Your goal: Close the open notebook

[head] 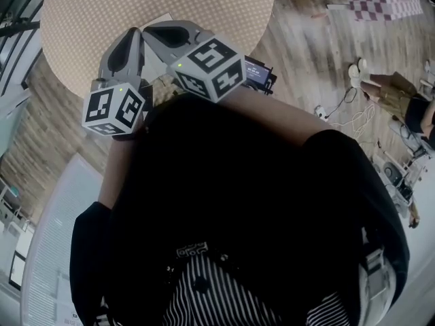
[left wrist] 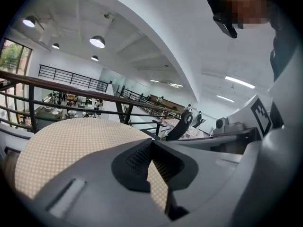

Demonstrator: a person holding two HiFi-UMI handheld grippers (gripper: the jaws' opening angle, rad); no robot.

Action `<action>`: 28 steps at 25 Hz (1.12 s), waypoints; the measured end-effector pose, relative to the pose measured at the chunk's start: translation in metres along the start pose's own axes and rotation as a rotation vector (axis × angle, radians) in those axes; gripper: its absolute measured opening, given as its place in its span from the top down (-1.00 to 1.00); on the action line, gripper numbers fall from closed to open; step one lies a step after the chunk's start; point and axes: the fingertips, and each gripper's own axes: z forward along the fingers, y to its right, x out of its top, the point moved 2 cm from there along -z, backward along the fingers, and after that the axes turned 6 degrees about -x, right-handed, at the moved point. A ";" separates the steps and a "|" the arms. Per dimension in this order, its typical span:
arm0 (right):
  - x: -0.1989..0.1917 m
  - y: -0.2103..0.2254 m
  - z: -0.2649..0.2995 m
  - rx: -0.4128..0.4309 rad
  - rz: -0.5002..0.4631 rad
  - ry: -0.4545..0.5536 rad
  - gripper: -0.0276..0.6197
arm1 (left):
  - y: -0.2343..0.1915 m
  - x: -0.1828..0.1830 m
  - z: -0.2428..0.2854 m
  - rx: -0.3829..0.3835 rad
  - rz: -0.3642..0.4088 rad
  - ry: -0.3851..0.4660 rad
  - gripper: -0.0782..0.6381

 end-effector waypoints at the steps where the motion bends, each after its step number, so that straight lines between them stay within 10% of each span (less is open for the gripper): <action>1: -0.003 -0.003 0.005 -0.005 -0.001 -0.001 0.91 | -0.005 -0.003 -0.002 -0.003 -0.002 -0.003 0.77; 28: -0.055 0.007 0.074 -0.051 0.020 -0.105 0.91 | -0.079 -0.067 0.004 0.010 -0.183 -0.075 0.77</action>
